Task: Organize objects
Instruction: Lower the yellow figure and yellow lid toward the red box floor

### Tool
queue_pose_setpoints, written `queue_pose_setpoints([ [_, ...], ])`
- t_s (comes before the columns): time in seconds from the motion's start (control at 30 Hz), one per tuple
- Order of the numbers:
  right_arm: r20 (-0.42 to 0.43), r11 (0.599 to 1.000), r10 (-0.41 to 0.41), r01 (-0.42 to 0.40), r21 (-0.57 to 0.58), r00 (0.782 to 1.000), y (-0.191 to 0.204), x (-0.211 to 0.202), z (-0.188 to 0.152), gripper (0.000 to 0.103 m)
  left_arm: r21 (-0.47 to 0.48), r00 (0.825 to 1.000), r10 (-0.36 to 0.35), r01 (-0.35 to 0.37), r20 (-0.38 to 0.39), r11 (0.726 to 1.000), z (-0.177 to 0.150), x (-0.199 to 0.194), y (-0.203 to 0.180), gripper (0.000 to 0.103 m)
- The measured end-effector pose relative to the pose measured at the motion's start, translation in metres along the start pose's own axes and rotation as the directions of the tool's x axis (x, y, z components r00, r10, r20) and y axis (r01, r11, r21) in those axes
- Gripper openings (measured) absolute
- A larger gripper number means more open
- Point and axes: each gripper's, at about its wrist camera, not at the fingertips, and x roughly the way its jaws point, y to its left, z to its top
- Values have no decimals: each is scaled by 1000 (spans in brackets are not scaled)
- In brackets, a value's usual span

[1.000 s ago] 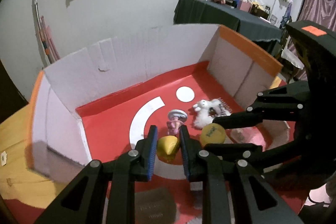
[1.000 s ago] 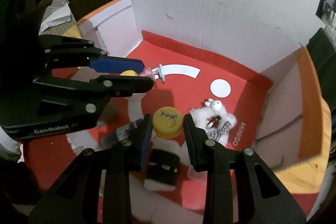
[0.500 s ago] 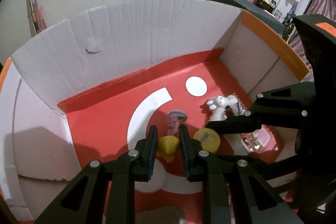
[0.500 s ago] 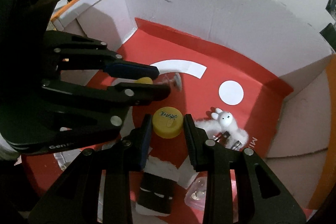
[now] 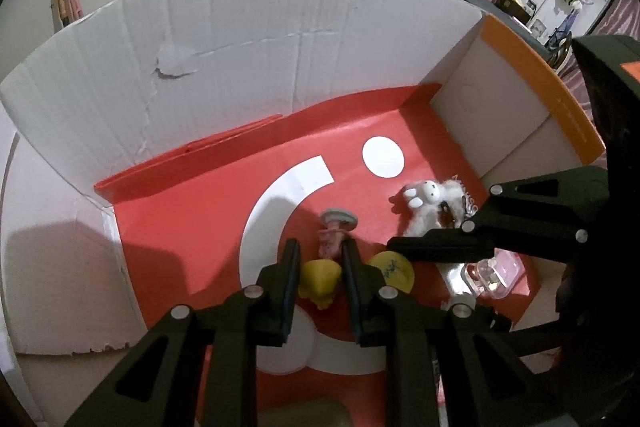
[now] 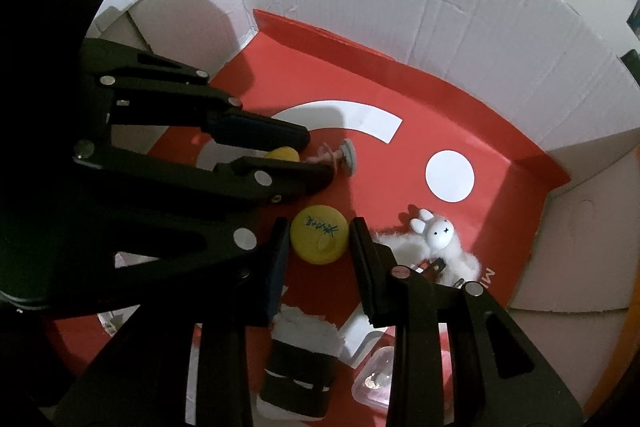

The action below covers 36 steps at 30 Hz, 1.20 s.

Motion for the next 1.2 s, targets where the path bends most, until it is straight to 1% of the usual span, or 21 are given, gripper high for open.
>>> queue_pose_setpoints([
  [0.13, -3, 1000, 7, -7, 7, 1000, 0, 0, -2, 29, -1, 1000, -1, 1, 3, 1000, -2, -1, 2, 22],
  [0.2, -5, 1000, 5, -5, 6, 1000, 0, -1, -3, 29, -4, 1000, -3, 3, 3, 1000, -2, 0, 2, 24],
  [0.27, -7, 1000, 4, -4, 5, 1000, -1, -2, -5, 29, -10, 1000, -16, 16, 4, 1000, -3, -1, 4, 27],
  [0.43, -9, 1000, 5, -5, 8, 1000, -1, -4, -9, 30, -9, 1000, -16, 16, 5, 1000, -6, -4, 6, 28],
  [0.57, -10, 1000, 6, -6, 10, 1000, 4, -5, -8, 30, -8, 1000, -7, 7, 9, 1000, -7, -5, 7, 36],
  [0.63, -11, 1000, 6, -6, 9, 1000, 10, -5, -3, 30, -12, 1000, -3, 3, 12, 1000, -9, -6, 9, 37],
  [0.67, -12, 1000, 7, -7, 8, 1000, 11, -6, -4, 30, -13, 1000, -3, 3, 11, 1000, -4, -4, 4, 37],
  [0.73, -11, 1000, 7, -7, 9, 1000, 6, -14, -3, 30, -18, 1000, -4, 4, 12, 1000, -3, -4, 5, 37],
  [1.0, -12, 1000, -3, 3, -5, 1000, 9, -19, -6, 30, -22, 1000, 3, -2, 15, 1000, -1, -5, 4, 37],
  [1.1, -12, 1000, -4, 4, -11, 1000, 10, -23, -7, 32, -25, 1000, 3, -3, 18, 1000, -2, -6, 5, 38],
  [1.13, -12, 1000, -3, 3, -12, 1000, 11, -23, -7, 36, -24, 1000, 4, -3, 20, 1000, -2, -7, 5, 41],
  [1.17, -11, 1000, -2, 2, -14, 1000, 11, -24, -8, 44, -24, 1000, 6, -6, 24, 1000, -2, -7, 5, 43],
  [1.2, -9, 1000, -6, 6, -17, 1000, 12, -25, -9, 45, -23, 1000, 9, -9, 26, 1000, 0, -5, 2, 43],
])
